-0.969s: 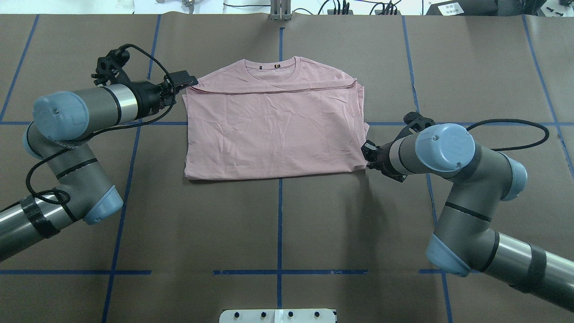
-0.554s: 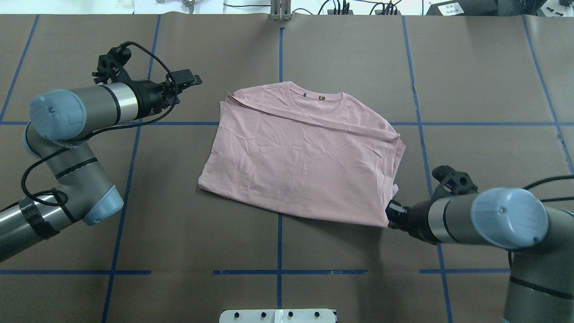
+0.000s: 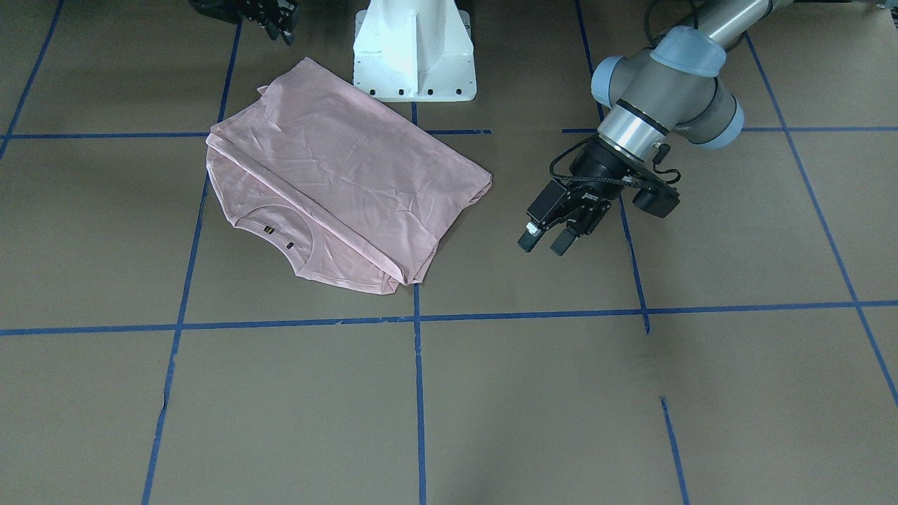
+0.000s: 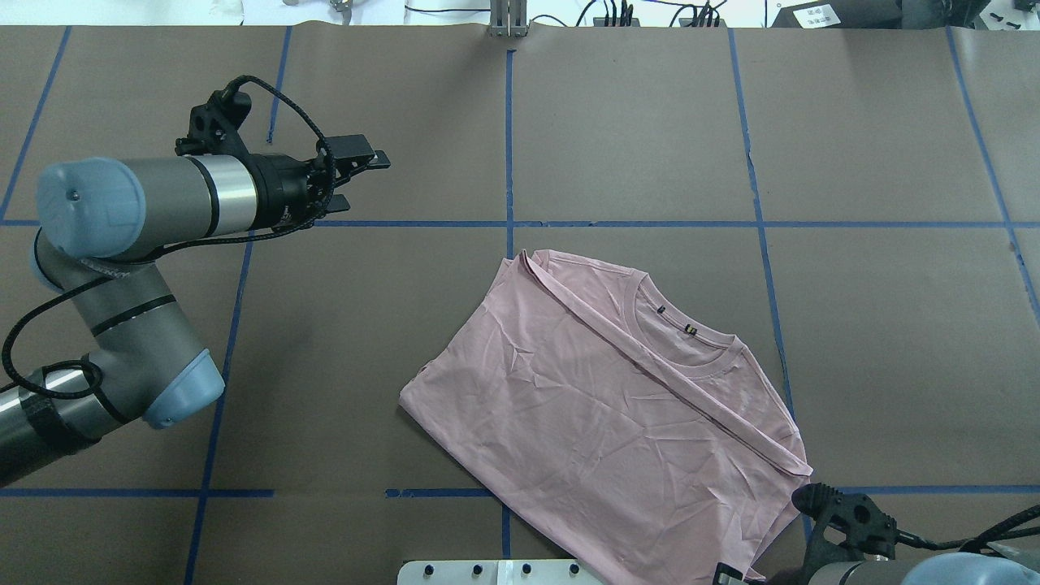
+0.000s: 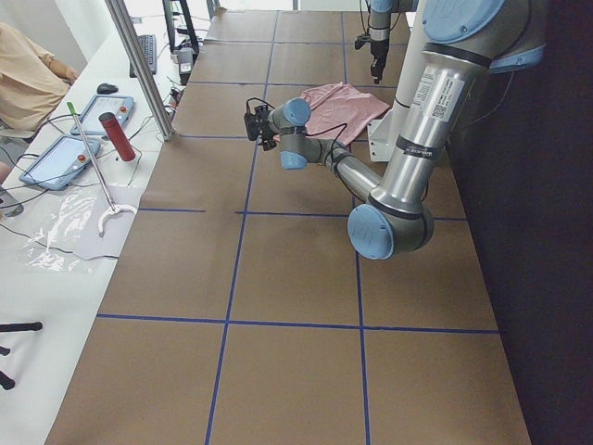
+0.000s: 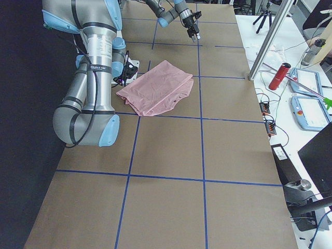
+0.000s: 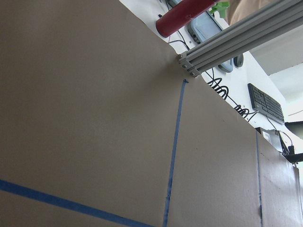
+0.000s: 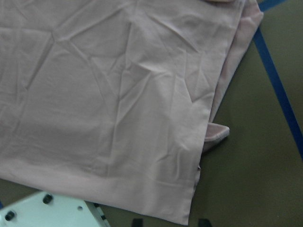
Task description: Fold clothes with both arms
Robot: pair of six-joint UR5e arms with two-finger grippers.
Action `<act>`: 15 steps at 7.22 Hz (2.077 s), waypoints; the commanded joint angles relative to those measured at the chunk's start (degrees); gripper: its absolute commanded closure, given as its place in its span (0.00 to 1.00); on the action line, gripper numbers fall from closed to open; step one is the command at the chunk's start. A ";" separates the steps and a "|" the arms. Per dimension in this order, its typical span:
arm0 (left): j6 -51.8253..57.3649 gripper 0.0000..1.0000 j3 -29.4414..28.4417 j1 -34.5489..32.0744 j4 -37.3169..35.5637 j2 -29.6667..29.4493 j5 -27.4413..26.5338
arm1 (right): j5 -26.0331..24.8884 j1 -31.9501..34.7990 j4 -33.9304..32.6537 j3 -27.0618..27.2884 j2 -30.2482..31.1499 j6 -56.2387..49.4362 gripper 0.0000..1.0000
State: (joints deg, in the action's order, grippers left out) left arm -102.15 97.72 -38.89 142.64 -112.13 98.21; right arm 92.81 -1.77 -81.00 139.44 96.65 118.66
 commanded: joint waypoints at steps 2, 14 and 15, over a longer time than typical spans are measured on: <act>-6.98 0.03 12.55 12.65 -29.16 0.07 -5.19 | -0.71 16.83 -0.56 -0.05 -10.48 -0.62 0.00; -11.23 1.00 8.54 24.30 -43.41 -2.30 -10.58 | -0.44 29.02 0.14 -14.29 -19.74 -18.72 0.00; -11.15 1.00 8.54 24.04 -43.41 -2.30 -10.67 | -0.44 29.02 0.14 -14.29 -19.66 -18.64 0.00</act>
State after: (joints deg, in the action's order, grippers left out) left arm -113.36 106.22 -14.62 99.26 -114.41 87.61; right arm 92.37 27.24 -80.86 125.16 76.95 99.95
